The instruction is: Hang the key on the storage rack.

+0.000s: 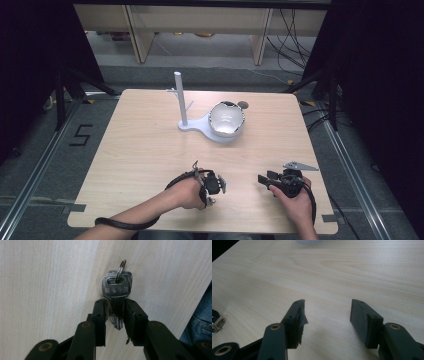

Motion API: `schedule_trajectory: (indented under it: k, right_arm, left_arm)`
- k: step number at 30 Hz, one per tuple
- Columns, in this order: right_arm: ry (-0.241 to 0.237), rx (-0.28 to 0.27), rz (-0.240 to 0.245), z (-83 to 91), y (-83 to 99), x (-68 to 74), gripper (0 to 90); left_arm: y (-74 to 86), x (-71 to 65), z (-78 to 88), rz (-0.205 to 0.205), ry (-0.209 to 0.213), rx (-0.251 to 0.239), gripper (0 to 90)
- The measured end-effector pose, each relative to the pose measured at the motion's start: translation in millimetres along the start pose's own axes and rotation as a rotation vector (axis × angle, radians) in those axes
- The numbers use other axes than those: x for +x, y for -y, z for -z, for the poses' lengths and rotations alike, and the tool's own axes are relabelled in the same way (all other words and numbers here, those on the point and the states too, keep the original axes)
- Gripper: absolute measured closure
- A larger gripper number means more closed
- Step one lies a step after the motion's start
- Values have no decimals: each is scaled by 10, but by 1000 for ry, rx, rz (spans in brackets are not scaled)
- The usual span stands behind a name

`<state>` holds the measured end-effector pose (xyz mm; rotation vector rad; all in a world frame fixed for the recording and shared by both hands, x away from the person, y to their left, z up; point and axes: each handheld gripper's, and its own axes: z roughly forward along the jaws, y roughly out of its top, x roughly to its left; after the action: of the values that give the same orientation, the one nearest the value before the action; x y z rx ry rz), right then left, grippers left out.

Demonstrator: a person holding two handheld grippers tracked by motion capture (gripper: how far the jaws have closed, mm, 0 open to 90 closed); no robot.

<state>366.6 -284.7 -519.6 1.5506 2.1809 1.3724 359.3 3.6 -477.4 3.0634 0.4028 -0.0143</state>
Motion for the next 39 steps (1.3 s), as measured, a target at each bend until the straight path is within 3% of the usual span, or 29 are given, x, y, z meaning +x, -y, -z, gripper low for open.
schedule_trajectory:
  k: [2, 8, 15, 16, 17, 18, 23, 24, 26, 29, 31, 32, 35, 39]
  right_arm:
    - [0, 0, -2, -1, 1, 3, 463]
    - [-2, 1, -2, 0, 1, 3, 463]
    - [-2, 1, -3, 0, 2, 3, 463]
    - [8, -8, 34, 0, -3, -25, 463]
    - [-5, 9, -42, 8, 6, 25, 463]
    - [-1, -3, 3, 1, 2, -8, 463]
    - [-4, -1, -6, 1, 3, -3, 463]
    - [6, -3, 12, -4, 1, -19, 463]
    - [-6, -9, 10, -11, 2, -23, 463]
    - [11, -3, 10, -9, 2, -18, 463]
    - [-3, 1, -6, -3, 3, 1, 463]
    - [7, -8, 32, -4, -2, -25, 463]
    - [-2, -3, 11, -4, 1, -19, 463]
    - [-6, -9, 15, -13, 3, -25, 463]
  left_arm:
    - [6, 5, -1, -4, -2, -3, 791]
    - [27, 2, -2, -56, 0, -16, 827]
    - [4, 20, -1, -44, 3, -5, 824]
    - [5, 22, -1, -43, 4, -4, 821]
    - [2, 26, 4, -43, 9, 3, 816]
    - [2, 27, -2, -39, 7, -3, 813]
    - [-16, 31, 4, -49, -8, -1, 742]
    - [-14, 25, -3, -56, -8, -7, 739]
    - [-18, 21, -1, -75, -8, -3, 748]
    - [-23, -13, -9, -69, -8, -7, 795]
    - [-30, -44, -10, -85, -27, 0, 820]
    - [-33, -46, -6, -102, -38, 7, 822]
    - [-30, -70, -9, -124, -49, -1, 828]
    - [-31, -46, -1, -142, -29, 4, 829]
